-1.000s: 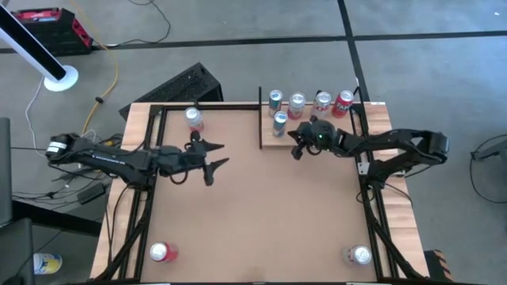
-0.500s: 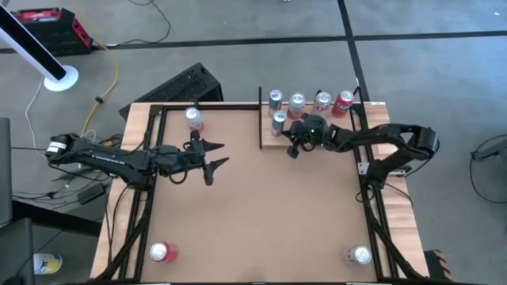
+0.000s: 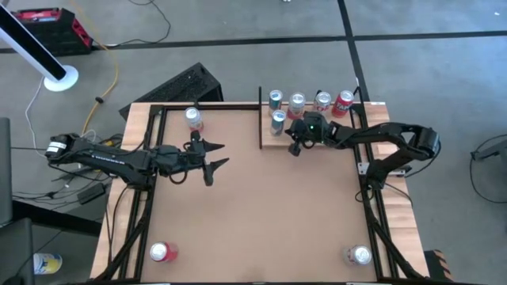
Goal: Place canned beverage on shelf
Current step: Put the white and blue soda can on the shelf
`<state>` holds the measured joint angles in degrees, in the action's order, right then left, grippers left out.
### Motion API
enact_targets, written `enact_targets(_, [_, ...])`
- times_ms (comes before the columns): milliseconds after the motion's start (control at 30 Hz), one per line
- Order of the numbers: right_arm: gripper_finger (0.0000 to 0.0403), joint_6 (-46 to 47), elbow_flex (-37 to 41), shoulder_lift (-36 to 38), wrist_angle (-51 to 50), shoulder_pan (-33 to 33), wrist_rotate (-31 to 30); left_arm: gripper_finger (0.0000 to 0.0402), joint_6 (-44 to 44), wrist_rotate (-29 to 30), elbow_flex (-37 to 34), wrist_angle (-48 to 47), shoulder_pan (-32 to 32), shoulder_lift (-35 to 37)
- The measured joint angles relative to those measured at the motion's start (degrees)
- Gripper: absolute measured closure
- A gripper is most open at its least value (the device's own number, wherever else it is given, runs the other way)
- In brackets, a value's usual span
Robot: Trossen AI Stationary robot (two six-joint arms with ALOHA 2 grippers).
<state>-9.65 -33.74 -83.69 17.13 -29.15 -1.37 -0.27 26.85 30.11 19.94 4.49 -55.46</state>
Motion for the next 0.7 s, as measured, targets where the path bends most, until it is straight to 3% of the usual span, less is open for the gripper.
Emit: enact_targets(700, [0.0382, 0.15, -0.02, -0.01, 4.5, -0.89, -0.07, 0.0178, 0.1, 0.71, 0.07, -1.38, -0.02, -0.03])
